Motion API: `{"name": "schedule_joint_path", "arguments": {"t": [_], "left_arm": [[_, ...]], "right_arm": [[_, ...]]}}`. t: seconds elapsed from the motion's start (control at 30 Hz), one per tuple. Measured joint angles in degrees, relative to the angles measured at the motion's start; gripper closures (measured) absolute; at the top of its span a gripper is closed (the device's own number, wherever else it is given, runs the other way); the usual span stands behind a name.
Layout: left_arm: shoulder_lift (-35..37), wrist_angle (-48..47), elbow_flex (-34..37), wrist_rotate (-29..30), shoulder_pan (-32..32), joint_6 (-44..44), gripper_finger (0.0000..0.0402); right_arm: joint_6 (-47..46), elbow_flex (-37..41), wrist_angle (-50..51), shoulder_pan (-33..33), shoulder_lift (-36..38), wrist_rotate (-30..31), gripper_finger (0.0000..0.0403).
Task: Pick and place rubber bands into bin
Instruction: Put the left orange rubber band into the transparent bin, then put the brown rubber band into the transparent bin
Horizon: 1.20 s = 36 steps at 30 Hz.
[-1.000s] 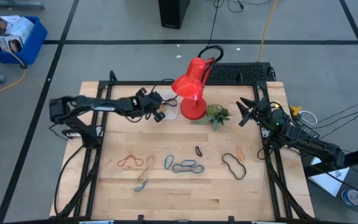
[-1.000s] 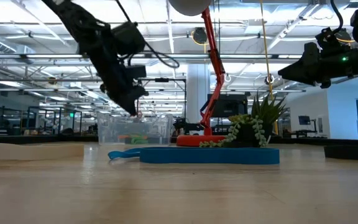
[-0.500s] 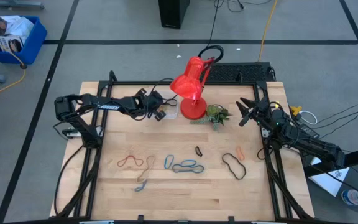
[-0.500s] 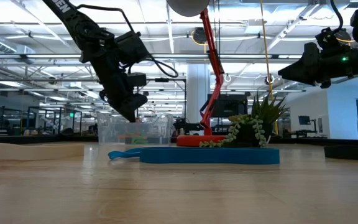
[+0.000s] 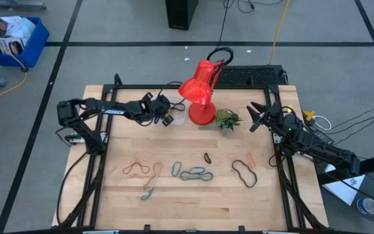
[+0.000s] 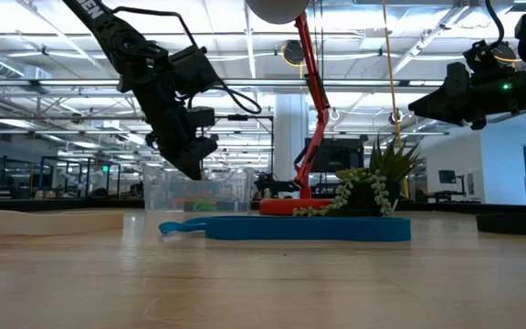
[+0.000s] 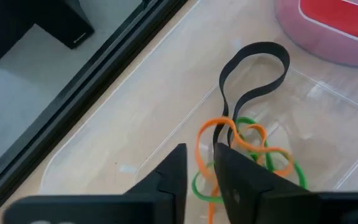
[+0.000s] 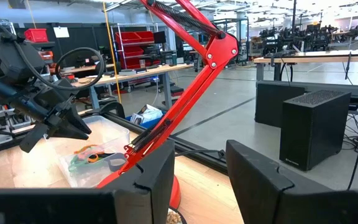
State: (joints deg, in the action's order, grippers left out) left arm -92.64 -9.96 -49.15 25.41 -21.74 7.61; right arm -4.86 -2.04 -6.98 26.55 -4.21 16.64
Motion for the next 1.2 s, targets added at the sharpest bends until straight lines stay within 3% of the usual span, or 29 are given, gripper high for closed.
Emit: {"name": "schedule_joint_path", "arguments": {"t": [0.23,0.5,0.63,0.9,1.2], "left_arm": [[1.3,-0.8,0.0,0.0,0.2,-4.9,0.0248],[13.2,-7.8,0.0,-4.4,2.3,-11.8,0.0234],[21.9,-15.0,0.0,-9.3,3.1,-9.8,0.0234],[34.4,-25.8,0.0,-26.8,6.5,-1.5,0.0236],[36.4,-25.9,0.0,-28.9,13.6,2.0,0.0236]], "right_arm": [[0.0,0.0,0.0,0.0,0.0,0.0,0.0261],[0.0,0.0,0.0,0.0,0.0,0.0,0.0261],[0.0,0.0,0.0,0.0,0.0,0.0,0.0261],[0.2,0.0,0.0,0.0,-0.3,0.0,0.0261],[0.0,0.0,0.0,0.0,-0.4,0.0,0.0261]]}}
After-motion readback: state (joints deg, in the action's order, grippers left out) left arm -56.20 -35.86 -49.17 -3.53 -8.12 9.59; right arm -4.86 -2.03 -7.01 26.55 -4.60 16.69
